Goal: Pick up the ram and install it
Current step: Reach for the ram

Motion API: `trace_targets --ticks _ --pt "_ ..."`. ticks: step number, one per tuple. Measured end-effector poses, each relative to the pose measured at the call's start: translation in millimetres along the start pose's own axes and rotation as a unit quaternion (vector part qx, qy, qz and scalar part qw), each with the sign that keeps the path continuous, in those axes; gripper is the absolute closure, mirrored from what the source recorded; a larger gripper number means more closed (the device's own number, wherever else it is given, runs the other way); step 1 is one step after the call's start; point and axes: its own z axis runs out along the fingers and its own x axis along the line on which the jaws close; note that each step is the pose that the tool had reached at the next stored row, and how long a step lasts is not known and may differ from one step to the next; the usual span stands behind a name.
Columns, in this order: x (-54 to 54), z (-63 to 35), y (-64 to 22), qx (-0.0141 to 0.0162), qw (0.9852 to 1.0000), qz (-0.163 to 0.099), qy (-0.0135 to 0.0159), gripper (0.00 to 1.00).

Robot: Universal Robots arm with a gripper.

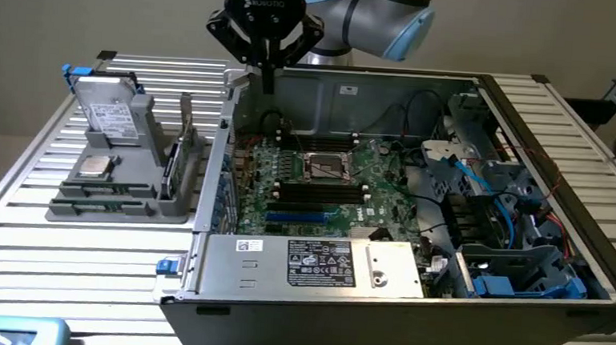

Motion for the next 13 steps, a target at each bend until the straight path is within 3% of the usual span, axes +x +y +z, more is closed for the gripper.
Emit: trace_targets --ticks 3,13 --pt "4.6 -0.1 -1.8 -0.0001 1.0 0.0 -0.0001 0.89" --pt "49.7 0.1 -5.2 -0.0001 1.0 0.0 0.0 0.89"
